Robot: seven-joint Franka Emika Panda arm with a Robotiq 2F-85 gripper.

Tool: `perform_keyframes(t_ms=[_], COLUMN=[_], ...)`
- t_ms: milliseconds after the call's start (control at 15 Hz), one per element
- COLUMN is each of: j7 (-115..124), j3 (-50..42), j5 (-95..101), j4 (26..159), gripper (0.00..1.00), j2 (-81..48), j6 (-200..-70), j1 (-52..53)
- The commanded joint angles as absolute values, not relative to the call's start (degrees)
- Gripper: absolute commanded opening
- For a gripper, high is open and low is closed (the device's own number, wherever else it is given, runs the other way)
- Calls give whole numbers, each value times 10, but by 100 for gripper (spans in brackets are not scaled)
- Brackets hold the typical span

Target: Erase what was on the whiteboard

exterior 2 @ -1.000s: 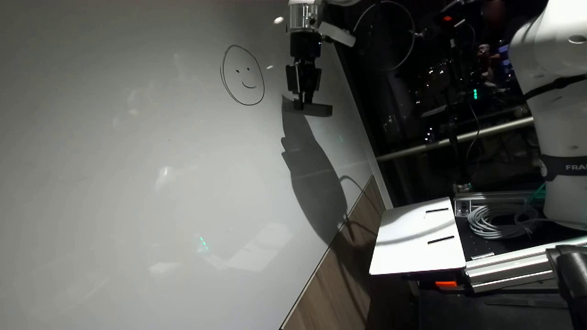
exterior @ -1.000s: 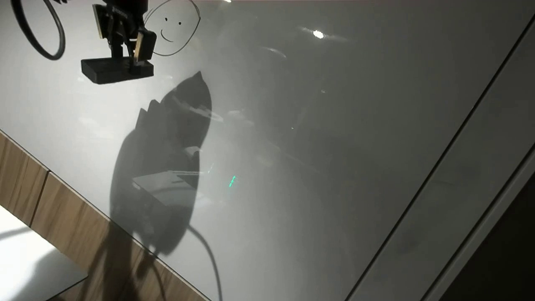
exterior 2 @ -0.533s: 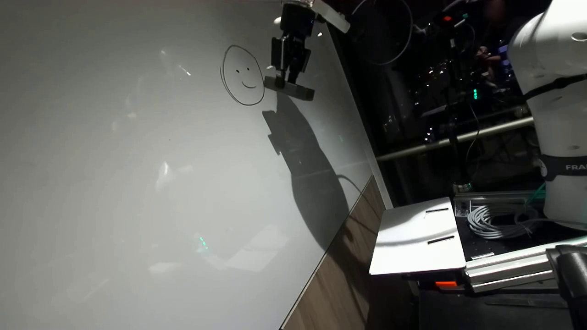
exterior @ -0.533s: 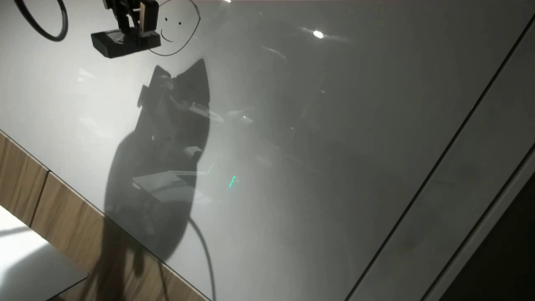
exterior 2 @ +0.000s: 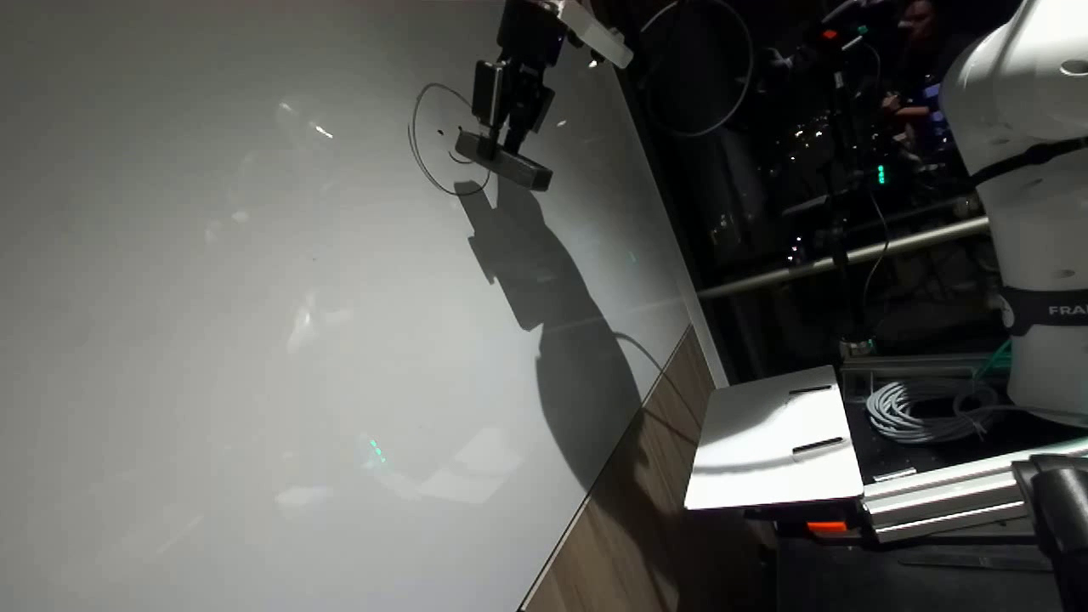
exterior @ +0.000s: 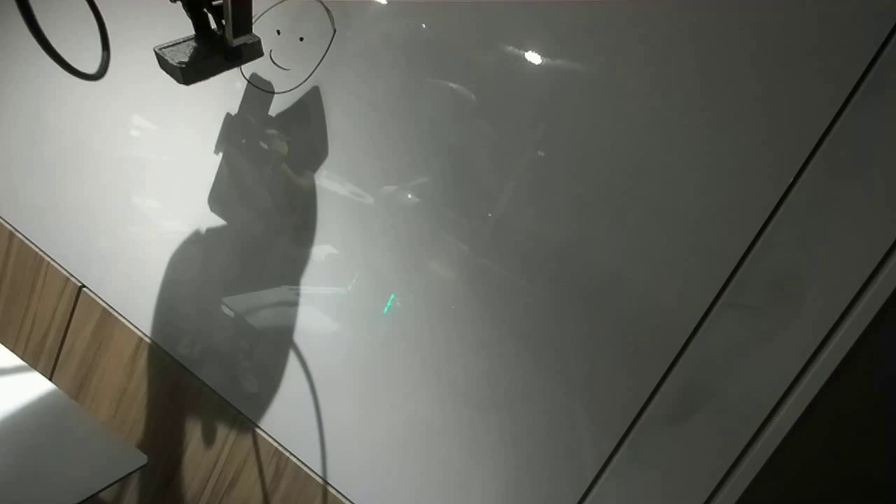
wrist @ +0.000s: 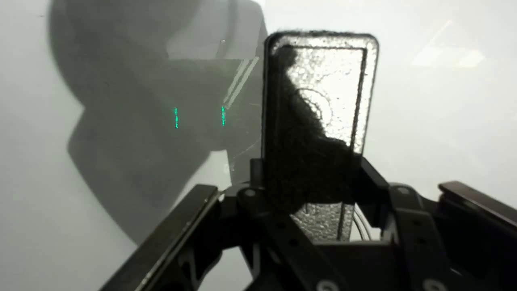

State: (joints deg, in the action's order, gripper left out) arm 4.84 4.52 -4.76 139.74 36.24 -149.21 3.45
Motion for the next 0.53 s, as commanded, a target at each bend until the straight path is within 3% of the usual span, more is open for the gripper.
perform_keyframes(t_ms=[0, 467], j7=[64, 82], j3=[58, 78], j5=[-42, -28], j4=[1404, 1411], gripper=[30, 30], j2=[345, 295], j6=[-1535, -1586], j1=[29, 18])
